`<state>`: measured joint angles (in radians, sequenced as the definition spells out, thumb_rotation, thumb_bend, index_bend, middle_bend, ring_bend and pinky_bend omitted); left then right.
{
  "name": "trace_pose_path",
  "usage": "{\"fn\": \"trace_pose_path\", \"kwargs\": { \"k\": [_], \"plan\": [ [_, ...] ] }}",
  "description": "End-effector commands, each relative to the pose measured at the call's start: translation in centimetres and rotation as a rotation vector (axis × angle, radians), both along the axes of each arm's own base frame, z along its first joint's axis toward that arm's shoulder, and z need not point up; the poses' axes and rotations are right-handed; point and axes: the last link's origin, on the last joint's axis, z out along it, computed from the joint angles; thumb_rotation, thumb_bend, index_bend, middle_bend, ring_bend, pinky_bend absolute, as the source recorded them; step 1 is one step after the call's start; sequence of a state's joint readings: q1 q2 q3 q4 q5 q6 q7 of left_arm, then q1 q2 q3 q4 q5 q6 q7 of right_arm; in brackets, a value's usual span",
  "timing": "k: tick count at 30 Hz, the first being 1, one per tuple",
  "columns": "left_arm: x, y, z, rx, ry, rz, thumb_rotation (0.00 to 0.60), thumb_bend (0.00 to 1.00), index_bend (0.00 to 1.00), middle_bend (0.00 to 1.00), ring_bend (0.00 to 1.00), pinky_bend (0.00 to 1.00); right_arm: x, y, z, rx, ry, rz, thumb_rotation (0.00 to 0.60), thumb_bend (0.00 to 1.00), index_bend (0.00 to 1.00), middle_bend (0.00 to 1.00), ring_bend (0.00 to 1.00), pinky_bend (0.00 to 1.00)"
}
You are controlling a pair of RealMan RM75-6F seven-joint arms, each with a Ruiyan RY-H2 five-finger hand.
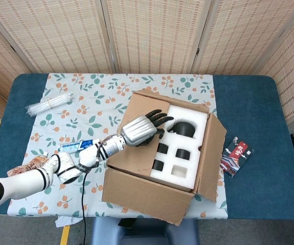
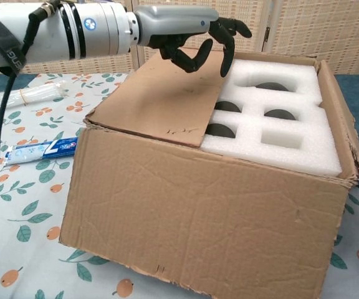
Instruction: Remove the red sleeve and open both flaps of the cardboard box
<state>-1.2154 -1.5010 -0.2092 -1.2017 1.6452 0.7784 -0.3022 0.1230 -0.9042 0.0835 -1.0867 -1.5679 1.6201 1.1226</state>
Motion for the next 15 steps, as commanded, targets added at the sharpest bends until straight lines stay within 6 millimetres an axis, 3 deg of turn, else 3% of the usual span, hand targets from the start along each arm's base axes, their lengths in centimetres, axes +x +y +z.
{"fn": "trace_pose_path", "kwargs": {
  "k": [1, 15],
  "plan": [
    [0.3, 0.4, -0.9, 0.010, 0.014, -0.013, 0.600, 1.00, 0.46, 0.07, 0.00, 0.00, -0.5, 0.1, 0.2, 0.000, -0.005, -0.009, 0.365, 0.55, 0.35, 0.00, 0.00, 0.00],
    [0.8, 1.1, -2.8, 0.021, 0.083, -0.018, 0.600, 1.00, 0.47, 0.07, 0.00, 0.00, -2.1, -0.2, 0.3, 0.000, -0.011, -0.049, 0.365, 0.55, 0.35, 0.00, 0.00, 0.00]
  ]
}}
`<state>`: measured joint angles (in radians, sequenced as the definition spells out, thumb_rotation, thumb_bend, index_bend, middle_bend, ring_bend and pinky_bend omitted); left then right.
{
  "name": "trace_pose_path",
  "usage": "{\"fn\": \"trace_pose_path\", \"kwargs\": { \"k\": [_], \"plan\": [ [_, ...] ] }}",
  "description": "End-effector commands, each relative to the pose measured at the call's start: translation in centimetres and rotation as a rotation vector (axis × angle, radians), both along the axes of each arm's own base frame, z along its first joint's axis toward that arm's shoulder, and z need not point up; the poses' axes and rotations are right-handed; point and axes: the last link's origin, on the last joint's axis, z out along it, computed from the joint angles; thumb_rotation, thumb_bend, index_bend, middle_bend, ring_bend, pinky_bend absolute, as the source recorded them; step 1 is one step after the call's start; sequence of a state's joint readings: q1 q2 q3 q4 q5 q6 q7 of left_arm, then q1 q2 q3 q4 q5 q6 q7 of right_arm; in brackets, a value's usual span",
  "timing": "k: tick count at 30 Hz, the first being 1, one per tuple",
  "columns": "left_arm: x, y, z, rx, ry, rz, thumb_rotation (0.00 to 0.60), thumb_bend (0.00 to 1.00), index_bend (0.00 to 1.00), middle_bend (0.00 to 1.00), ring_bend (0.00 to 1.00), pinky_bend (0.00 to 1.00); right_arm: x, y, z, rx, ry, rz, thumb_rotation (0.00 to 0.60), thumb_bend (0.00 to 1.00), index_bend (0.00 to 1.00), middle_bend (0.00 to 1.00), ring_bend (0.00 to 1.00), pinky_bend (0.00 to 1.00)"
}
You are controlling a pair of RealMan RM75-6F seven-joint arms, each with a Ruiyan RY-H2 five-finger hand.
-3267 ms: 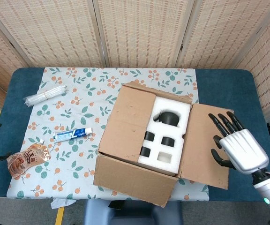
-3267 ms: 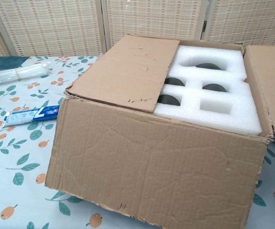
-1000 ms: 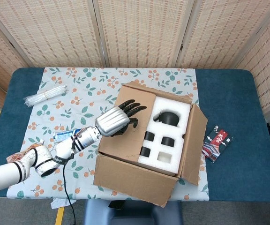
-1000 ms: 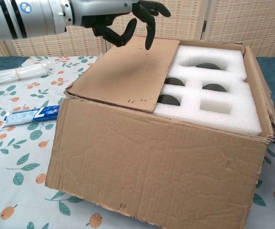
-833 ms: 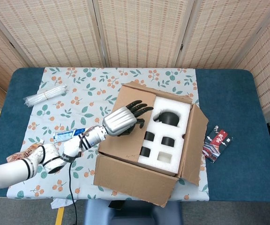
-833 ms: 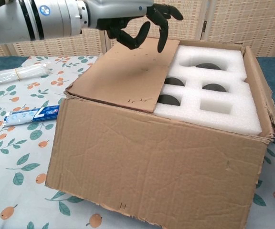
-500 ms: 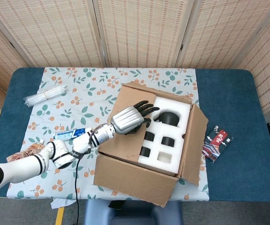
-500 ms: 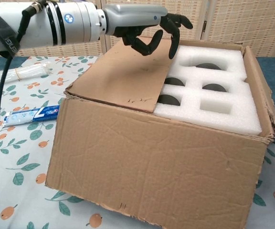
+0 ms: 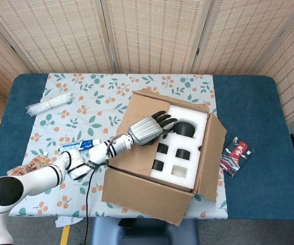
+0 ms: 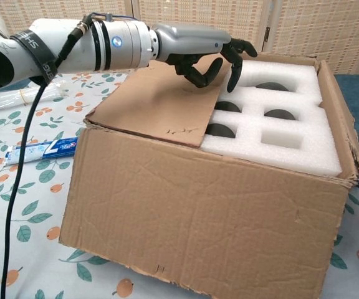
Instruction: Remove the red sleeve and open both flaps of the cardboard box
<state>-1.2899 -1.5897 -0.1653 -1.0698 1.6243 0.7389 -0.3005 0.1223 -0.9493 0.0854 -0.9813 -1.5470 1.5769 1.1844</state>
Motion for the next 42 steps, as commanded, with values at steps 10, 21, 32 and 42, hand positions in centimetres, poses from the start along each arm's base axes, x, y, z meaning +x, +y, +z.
{"fn": "trace_pose_path", "kwargs": {
  "k": [10, 21, 32, 42],
  "plan": [
    [-0.5, 0.0, 0.1, 0.039, 0.017, -0.017, 0.600, 1.00, 0.53, 0.07, 0.00, 0.00, -0.2, 0.0, -0.2, 0.020, -0.010, 0.007, 0.364, 0.55, 0.35, 0.00, 0.00, 0.00],
    [-0.5, -0.1, 0.6, 0.054, 0.008, -0.014, 0.600, 1.00, 0.56, 0.07, 0.00, 0.00, -0.2, 0.0, -0.6, 0.037, -0.007, -0.004, 0.363, 0.55, 0.35, 0.00, 0.00, 0.00],
    [0.0, 0.7, 2.1, 0.149, 0.010, -0.050, 0.600, 1.00, 0.58, 0.07, 0.00, 0.00, 0.4, 1.1, 0.4, 0.021, -0.013, 0.006, 0.366, 0.55, 0.35, 0.00, 0.00, 0.00],
    [0.4, 0.2, 4.0, 0.215, -0.025, -0.082, 0.600, 1.00, 0.59, 0.08, 0.00, 0.00, 0.5, 1.5, 0.6, 0.010, -0.016, -0.002, 0.365, 0.55, 0.35, 0.00, 0.00, 0.00]
  ]
}}
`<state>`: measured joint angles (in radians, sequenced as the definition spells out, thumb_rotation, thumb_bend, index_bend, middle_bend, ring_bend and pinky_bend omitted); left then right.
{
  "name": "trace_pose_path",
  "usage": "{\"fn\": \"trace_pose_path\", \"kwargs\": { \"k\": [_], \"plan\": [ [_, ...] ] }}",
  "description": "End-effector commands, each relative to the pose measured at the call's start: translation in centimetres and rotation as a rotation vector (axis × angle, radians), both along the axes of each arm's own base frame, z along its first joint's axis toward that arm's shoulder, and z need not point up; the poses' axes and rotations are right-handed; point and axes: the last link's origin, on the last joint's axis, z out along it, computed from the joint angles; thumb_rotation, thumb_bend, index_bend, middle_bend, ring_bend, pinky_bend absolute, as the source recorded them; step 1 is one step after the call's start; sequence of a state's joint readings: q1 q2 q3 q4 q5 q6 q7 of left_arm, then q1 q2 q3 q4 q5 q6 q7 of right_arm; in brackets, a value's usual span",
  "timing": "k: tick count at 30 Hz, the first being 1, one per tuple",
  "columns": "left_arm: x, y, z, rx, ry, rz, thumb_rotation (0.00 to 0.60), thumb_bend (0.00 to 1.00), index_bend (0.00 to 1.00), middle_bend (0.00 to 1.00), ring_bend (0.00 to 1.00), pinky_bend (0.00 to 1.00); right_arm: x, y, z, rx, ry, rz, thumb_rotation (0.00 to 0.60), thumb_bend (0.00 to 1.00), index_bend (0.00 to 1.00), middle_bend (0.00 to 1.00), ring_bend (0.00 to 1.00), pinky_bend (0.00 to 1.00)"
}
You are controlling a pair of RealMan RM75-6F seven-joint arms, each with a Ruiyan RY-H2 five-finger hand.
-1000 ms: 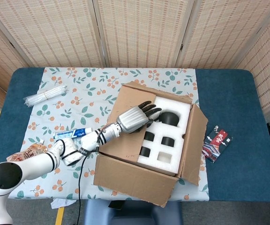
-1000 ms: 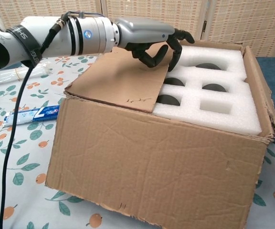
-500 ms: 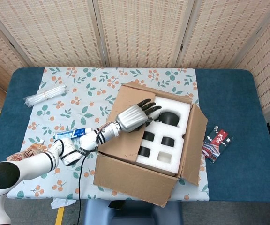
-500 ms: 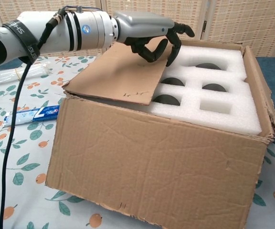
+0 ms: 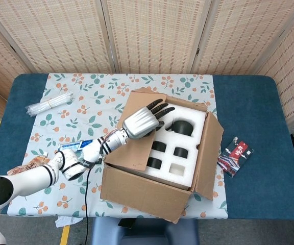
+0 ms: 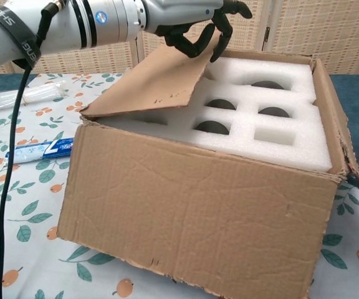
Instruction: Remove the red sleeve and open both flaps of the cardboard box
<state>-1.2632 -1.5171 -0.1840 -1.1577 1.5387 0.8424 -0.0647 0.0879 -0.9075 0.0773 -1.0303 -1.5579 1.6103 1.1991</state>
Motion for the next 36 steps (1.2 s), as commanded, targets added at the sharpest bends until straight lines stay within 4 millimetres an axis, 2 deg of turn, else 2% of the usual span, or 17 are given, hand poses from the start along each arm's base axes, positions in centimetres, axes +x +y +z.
{"fn": "trace_pose_path", "kwargs": {
  "k": [1, 11, 19, 36],
  "plan": [
    [0.1, 0.0, 0.7, 0.041, -0.005, -0.006, 0.600, 1.00, 0.59, 0.08, 0.00, 0.00, 0.1, 0.0, 0.0, -0.001, 0.002, -0.002, 0.365, 0.55, 0.35, 0.00, 0.00, 0.00],
    [-0.2, -0.1, 2.6, 0.097, -0.011, -0.004, 0.600, 1.00, 0.59, 0.08, 0.00, 0.00, 0.9, -1.0, -0.3, 0.028, 0.045, 0.000, 0.366, 0.55, 0.35, 0.00, 0.00, 0.00],
    [-0.7, -0.2, 4.2, 0.128, -0.005, 0.011, 0.600, 1.00, 0.58, 0.08, 0.00, 0.00, 2.1, -2.6, -1.6, 0.053, 0.010, 0.038, 0.366, 0.55, 0.33, 0.00, 0.00, 0.00],
    [-1.8, 0.5, 7.3, 0.225, 0.028, 0.048, 0.600, 1.00, 0.51, 0.08, 0.00, 0.00, 1.9, -3.5, -2.1, 0.065, 0.019, -0.026, 0.368, 0.55, 0.32, 0.00, 0.00, 0.00]
  ]
}}
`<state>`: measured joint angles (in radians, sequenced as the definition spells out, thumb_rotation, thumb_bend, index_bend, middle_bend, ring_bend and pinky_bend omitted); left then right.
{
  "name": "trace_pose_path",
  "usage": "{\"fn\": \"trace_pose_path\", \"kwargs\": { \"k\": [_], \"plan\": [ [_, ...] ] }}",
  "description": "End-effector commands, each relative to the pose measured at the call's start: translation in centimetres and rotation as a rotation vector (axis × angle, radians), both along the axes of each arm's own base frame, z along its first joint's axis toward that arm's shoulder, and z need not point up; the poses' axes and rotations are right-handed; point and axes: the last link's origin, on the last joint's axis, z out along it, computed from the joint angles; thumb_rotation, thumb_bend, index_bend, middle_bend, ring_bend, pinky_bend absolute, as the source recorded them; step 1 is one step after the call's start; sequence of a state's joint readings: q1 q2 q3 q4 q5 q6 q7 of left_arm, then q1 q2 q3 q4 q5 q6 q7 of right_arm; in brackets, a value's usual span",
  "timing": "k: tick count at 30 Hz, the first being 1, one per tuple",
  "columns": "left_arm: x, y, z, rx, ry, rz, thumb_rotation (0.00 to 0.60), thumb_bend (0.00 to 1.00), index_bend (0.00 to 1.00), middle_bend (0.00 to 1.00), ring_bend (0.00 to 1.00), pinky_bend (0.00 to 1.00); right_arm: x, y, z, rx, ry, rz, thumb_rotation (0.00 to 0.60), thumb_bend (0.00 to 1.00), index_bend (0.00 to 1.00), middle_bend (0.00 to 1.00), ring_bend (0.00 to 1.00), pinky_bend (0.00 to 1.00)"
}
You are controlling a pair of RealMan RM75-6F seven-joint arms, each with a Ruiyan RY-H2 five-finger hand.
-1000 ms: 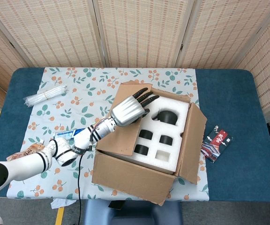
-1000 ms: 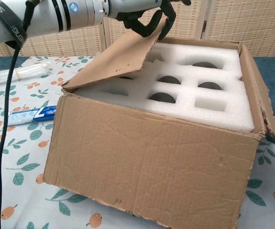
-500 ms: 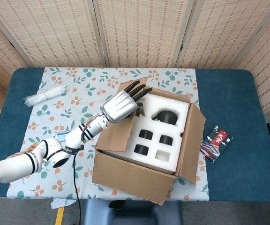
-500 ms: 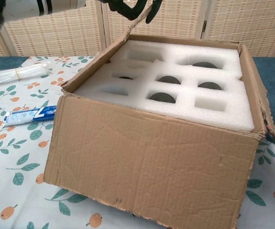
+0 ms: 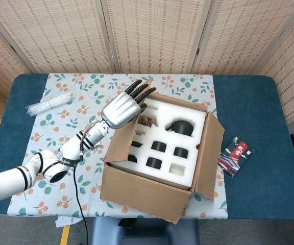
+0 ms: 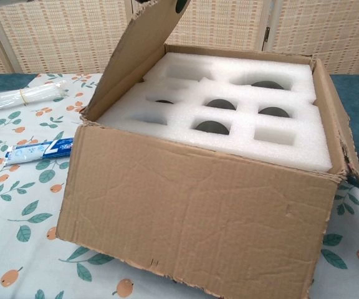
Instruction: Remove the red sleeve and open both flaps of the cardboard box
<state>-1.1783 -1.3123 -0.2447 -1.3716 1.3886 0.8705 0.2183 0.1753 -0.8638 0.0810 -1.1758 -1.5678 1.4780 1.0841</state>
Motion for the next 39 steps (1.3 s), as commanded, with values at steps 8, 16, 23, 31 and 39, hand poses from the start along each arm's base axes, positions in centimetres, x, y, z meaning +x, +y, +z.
{"fn": "trace_pose_path", "kwargs": {
  "k": [8, 16, 23, 31, 39],
  "plan": [
    [-1.1, 1.1, 1.7, 0.050, -0.016, 0.041, 0.600, 1.00, 0.48, 0.08, 0.00, 0.00, 0.2, -0.9, -1.0, 0.027, 0.004, -0.014, 0.367, 0.55, 0.31, 0.00, 0.00, 0.00],
    [-2.3, 1.8, 3.6, 0.103, -0.026, 0.071, 0.600, 1.00, 0.46, 0.08, 0.00, 0.00, 0.2, -1.8, -2.1, 0.048, -0.001, -0.018, 0.368, 0.55, 0.31, 0.00, 0.00, 0.00],
    [-4.3, 2.4, 5.1, 0.136, -0.028, 0.134, 0.600, 1.00, 0.45, 0.08, 0.00, 0.00, 0.4, -2.2, -2.6, 0.059, 0.005, -0.017, 0.368, 0.55, 0.31, 0.00, 0.00, 0.00],
    [-7.7, 3.4, 6.3, 0.171, -0.022, 0.230, 0.600, 1.00, 0.46, 0.08, 0.00, 0.00, 0.8, -2.0, -3.0, 0.064, 0.014, -0.018, 0.368, 0.55, 0.31, 0.00, 0.00, 0.00],
    [-10.4, 4.2, 7.6, 0.213, -0.028, 0.307, 0.600, 1.00, 0.42, 0.08, 0.00, 0.00, 1.1, -2.1, -3.4, 0.072, 0.021, -0.026, 0.367, 0.55, 0.31, 0.00, 0.00, 0.00]
  ]
}}
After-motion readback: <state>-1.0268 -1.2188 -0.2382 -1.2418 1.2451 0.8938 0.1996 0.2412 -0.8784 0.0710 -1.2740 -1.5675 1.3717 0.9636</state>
